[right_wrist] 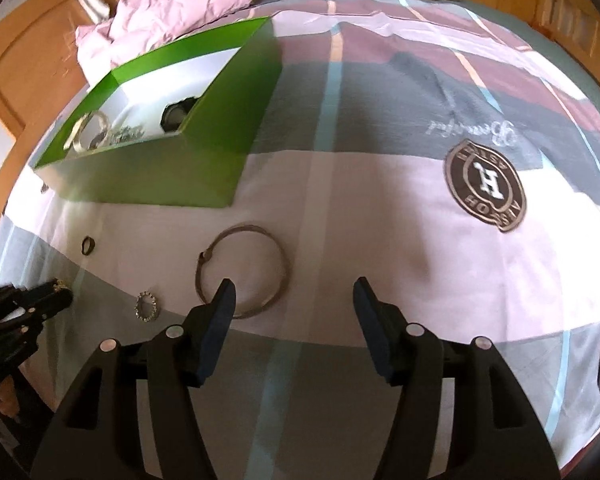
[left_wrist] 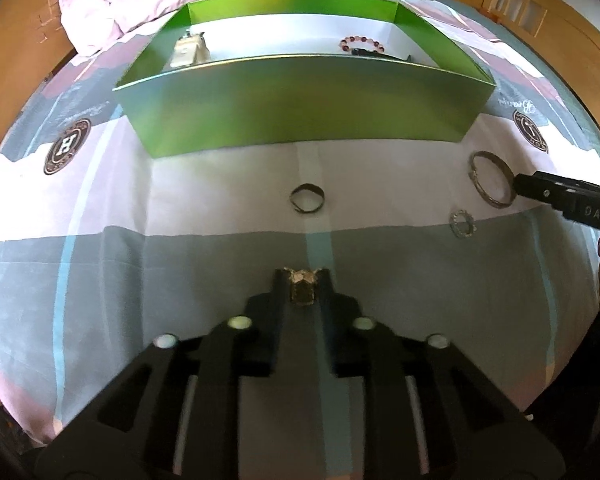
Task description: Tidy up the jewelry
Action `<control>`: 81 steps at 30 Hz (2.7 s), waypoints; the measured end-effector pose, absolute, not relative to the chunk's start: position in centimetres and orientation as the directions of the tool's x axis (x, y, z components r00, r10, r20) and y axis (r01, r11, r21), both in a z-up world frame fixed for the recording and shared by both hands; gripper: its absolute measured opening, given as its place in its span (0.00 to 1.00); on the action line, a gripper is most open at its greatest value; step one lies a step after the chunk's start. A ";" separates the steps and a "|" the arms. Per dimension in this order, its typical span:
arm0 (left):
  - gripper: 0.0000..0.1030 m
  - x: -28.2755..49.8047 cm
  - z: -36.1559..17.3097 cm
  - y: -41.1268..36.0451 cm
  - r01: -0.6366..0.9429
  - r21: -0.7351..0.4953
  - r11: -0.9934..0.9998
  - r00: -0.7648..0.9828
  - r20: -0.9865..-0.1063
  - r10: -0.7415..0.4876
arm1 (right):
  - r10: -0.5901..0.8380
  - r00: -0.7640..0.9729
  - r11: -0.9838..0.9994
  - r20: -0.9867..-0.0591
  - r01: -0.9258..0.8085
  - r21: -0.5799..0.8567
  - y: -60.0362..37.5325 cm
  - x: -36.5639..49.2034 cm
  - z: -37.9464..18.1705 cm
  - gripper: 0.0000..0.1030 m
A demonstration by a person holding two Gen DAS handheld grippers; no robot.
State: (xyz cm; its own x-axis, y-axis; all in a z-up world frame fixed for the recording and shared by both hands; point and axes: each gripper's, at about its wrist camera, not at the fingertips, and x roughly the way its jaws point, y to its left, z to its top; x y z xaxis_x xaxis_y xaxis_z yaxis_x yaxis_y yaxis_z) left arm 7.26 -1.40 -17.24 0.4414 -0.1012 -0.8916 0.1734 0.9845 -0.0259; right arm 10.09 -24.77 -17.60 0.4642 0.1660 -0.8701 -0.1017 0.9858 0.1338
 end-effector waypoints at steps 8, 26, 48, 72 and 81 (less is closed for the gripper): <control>0.44 6.9 -17.3 -1.4 0.186 -0.020 0.982 0.447 -0.888 -0.103 | 0.146 0.468 0.977 -0.871 -0.206 0.053 -22.0 10.1 -18.1 0.11; 0.37 6.5 -17.0 -2.7 0.199 0.003 0.980 0.469 -0.878 -0.092 | 0.170 0.458 0.960 -0.873 -0.275 0.043 -21.2 8.1 -16.9 0.28; 0.24 6.4 -17.2 -3.4 0.244 -0.045 0.969 0.458 -0.875 -0.156 | 0.162 0.432 0.968 -0.887 -0.245 0.057 -21.9 8.6 -17.7 0.28; 0.45 6.6 -16.8 -0.3 0.126 0.021 0.992 0.478 -0.878 -0.042 | 0.151 0.441 0.974 -0.885 -0.219 0.056 -22.9 8.5 -17.5 0.34; 0.48 6.2 -17.8 -1.0 0.159 -0.007 0.987 0.455 -0.887 -0.080 | 0.148 0.438 0.975 -0.887 -0.216 0.056 -23.0 8.5 -17.5 0.34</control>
State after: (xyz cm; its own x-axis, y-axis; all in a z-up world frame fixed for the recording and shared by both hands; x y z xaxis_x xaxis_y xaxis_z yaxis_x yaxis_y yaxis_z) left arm 6.25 -0.98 -17.81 0.4548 -0.0799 -0.8870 0.1594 0.9872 -0.0072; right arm 8.49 -23.02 -17.48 0.4384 0.1478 -0.8865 -0.2160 0.9748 0.0557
